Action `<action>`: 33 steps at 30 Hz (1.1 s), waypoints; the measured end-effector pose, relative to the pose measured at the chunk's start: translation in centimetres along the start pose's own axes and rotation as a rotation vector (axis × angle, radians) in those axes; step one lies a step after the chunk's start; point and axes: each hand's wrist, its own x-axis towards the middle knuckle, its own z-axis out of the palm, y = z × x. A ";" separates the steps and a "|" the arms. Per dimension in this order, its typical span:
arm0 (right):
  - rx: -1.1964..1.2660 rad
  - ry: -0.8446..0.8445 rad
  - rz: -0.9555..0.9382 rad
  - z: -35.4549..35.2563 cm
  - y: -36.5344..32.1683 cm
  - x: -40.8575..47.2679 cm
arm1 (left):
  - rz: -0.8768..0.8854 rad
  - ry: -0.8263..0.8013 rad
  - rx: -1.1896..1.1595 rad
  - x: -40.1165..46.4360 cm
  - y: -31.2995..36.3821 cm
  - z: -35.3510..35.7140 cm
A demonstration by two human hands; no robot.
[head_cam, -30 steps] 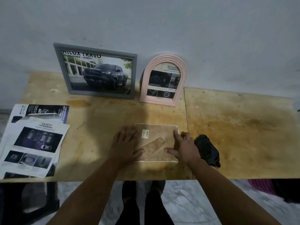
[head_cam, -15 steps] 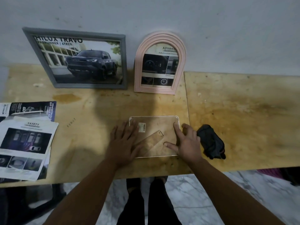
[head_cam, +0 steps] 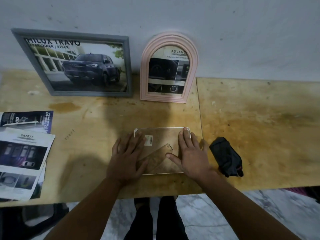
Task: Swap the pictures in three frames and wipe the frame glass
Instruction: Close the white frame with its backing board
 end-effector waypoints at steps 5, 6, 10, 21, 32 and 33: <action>0.035 0.050 0.039 1.2 -0.2 -0.2 | -0.070 0.033 -0.091 0.7 0.8 -0.4; 0.037 0.057 0.044 1.3 -0.2 -0.2 | -0.087 0.025 -0.094 0.8 1.1 -0.5; 0.049 0.048 0.053 1.6 -0.3 -0.2 | -0.057 -0.011 -0.006 0.9 1.6 -0.5; 0.069 0.033 0.045 1.6 -0.4 -0.4 | -0.094 0.052 -0.036 0.9 1.9 0.1; 0.193 -0.050 -0.256 0.2 5.1 -3.1 | -0.154 -0.133 0.003 0.5 1.4 -0.7; 0.205 -0.062 -0.255 0.3 5.2 -3.2 | -0.161 -0.154 0.003 0.1 1.2 -0.7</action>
